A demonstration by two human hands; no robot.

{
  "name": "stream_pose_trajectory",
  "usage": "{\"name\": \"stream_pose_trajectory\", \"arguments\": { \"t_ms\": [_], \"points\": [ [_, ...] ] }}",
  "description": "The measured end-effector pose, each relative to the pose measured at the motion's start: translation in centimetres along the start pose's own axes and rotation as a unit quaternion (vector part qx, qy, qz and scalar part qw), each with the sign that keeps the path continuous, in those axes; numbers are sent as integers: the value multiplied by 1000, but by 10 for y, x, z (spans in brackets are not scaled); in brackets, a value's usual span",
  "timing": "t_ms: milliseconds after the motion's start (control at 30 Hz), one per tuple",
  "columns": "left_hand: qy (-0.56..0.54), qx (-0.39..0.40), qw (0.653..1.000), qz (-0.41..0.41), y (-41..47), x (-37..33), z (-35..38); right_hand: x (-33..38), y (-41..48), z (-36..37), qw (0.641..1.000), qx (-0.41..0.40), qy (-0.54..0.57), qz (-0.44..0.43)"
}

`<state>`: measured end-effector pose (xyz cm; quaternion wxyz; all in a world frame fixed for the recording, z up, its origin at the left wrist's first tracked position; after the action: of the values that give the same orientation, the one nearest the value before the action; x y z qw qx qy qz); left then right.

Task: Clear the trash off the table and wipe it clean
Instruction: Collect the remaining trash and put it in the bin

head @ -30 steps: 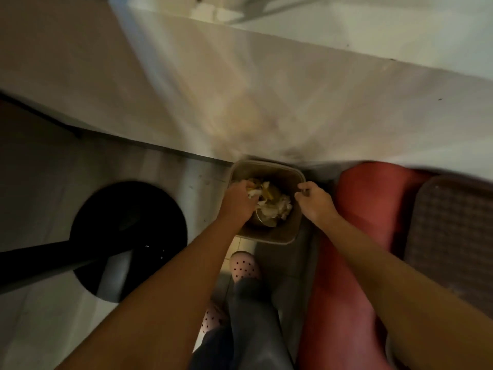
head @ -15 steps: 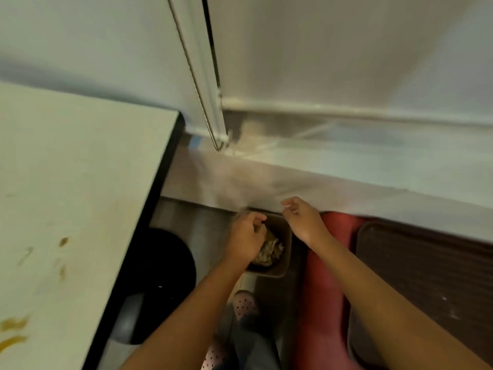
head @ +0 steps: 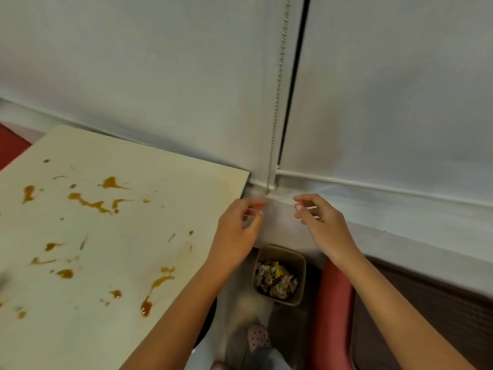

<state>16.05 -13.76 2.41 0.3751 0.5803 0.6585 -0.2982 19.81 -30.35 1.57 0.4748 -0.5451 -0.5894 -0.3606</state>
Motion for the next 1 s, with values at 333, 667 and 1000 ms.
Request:
{"name": "stream_pose_trajectory", "arguments": {
  "t_ms": [333,667,1000],
  "points": [
    [58,-185,976,-96,-108,54,-189,124,-32,172,974,202,-5,-103],
    [99,-322,917,-216,-237,111,-300,176,-100,322,916,373,-17,-149],
    [104,-366,886,-264,-282,140,-333,179,-135,400,879,452,-44,-145]
  ]
}}
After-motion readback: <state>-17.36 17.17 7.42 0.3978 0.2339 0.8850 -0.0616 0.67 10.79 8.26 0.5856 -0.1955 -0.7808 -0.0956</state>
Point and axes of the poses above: each hand's wrist, its own y-axis towards the middle knuckle, its own z-axis out of the palm, x = y × z, the point moved 8 cm from there along y, towards the middle knuckle, and after that the axes turned 7 degrees about y, right-handed, at the moved point
